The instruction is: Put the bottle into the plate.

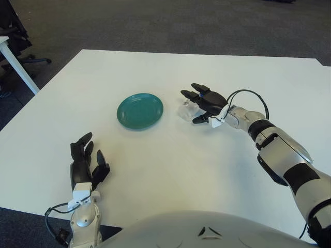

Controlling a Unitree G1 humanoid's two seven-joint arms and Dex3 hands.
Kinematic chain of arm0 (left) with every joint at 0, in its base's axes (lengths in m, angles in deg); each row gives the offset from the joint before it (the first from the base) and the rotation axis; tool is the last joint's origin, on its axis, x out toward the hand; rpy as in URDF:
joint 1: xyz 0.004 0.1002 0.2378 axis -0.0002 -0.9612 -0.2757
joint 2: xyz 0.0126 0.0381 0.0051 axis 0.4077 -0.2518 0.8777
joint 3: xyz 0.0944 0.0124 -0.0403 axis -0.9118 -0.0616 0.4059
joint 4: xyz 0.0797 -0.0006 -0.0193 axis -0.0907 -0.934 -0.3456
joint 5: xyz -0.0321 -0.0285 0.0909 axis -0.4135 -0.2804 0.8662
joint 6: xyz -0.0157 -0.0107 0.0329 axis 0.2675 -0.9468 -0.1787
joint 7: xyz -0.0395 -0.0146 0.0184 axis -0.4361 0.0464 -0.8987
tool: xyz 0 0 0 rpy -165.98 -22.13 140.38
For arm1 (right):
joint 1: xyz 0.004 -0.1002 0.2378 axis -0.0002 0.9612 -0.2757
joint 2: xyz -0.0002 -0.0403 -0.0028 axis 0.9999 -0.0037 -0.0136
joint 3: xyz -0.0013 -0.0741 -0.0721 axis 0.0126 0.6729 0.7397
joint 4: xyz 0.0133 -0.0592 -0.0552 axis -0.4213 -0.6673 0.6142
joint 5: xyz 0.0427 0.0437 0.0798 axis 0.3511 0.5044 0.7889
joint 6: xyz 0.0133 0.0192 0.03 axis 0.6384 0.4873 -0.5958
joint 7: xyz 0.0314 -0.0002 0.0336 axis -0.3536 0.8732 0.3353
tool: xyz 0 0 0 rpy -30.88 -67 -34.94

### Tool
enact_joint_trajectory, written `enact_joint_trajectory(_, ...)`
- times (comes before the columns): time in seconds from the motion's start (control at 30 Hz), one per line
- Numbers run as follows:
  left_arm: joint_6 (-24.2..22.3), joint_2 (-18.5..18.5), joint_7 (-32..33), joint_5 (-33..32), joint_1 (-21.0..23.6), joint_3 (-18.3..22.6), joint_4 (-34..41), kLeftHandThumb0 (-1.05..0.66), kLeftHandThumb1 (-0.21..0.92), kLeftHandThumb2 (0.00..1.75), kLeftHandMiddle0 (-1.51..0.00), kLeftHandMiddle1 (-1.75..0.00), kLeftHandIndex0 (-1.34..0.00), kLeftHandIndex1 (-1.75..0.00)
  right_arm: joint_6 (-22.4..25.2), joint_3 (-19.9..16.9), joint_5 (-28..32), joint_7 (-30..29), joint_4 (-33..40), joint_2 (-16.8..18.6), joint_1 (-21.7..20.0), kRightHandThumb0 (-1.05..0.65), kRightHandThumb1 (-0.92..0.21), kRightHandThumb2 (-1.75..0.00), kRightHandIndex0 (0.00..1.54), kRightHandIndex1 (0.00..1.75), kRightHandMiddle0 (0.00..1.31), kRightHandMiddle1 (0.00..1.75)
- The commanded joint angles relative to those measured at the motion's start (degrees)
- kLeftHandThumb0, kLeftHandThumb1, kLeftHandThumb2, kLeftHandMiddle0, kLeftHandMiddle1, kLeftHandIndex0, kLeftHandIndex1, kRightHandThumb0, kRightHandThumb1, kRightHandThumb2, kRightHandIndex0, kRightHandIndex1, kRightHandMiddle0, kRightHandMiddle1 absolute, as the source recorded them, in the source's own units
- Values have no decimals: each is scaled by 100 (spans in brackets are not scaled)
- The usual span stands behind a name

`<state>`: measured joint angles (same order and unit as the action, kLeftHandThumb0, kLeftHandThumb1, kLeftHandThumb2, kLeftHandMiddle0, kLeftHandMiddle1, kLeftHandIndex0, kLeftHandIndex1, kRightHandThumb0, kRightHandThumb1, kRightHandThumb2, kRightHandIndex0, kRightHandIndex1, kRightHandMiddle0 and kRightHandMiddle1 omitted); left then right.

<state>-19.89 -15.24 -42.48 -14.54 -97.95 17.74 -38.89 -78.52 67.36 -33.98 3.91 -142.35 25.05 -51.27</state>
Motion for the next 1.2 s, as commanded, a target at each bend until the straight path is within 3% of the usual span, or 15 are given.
enact_joint_trajectory(0.0, -136, -50, 40, 82, -100, -38, 90, -79, 92, 86, -42, -27, -5, -105, -24, 156, -126, 181, -134, -12, 302, -105, -92, -57, 0, 0, 0, 0)
enact_joint_trajectory(0.27, -292, -117, 36, 59, -140, -79, 194, -81, 92, 86, -42, -27, -5, -105, 26, 149, -96, 200, -157, -44, 383, -105, -92, -59, 6, 3, 5, 3)
enact_joint_trajectory(0.3, -335, -136, 37, 51, -144, -85, 218, -81, 92, 86, -42, -27, -6, -105, 41, 140, -86, 205, -160, -46, 392, -105, -92, -59, 11, 2, 3, 25)
enact_joint_trajectory(0.4, -484, -218, 43, 5, -154, -105, 318, -82, 92, 85, -43, -27, -6, -105, 87, 101, -49, 205, -165, -58, 422, -105, -92, -57, 22, 7, 2, 62)
enact_joint_trajectory(0.47, -525, -259, 50, -9, -151, -118, 356, -82, 92, 84, -43, -28, -6, -105, 74, 84, -37, 149, -156, -76, 438, -105, -92, -54, 30, 29, 1, 109)
enact_joint_trajectory(0.5, -519, -266, 50, -12, -147, -118, 357, -82, 92, 84, -44, -28, -6, -105, 56, 82, -38, 107, -148, -83, 445, -105, -92, -52, 31, 50, 3, 122)
enact_joint_trajectory(0.53, -524, -278, 55, -4, -139, -126, 362, -82, 92, 83, -44, -28, -6, -105, 42, 78, -38, 81, -145, -93, 448, -105, -92, -50, 30, 85, 7, 141)
enact_joint_trajectory(0.6, -230, -197, 31, -46, -87, -59, 121, -82, 92, 84, -44, -28, -6, -105, -82, 168, -182, -454, -80, -144, 464, -103, -92, -46, 35, 122, 16, 158)
enact_joint_trajectory(0.63, -153, -186, 32, -41, -72, -58, 79, -82, 92, 84, -44, -28, -7, -106, -122, 213, -245, -677, -58, -163, 467, -99, -92, -42, 48, 141, 31, 164)
enact_joint_trajectory(0.7, -130, -208, 51, -41, -37, -70, 50, -82, 92, 85, -45, -28, -7, -106, -149, 282, -322, -935, -51, -185, 465, -94, -92, -37, 64, 161, 50, 170)
enact_joint_trajectory(0.77, -127, -250, 60, -65, -23, -89, 55, -81, 92, 85, -45, -28, -7, -106, -139, 308, -323, -984, -78, -196, 452, -91, -92, -35, 74, 168, 60, 172)
enact_joint_trajectory(1.17, 173, -297, 104, -66, -21, -137, -66, -80, 92, 88, -45, -29, -9, -106, -109, 317, -202, -804, -139, -240, 405, -83, -92, -39, 107, 175, 94, 175)
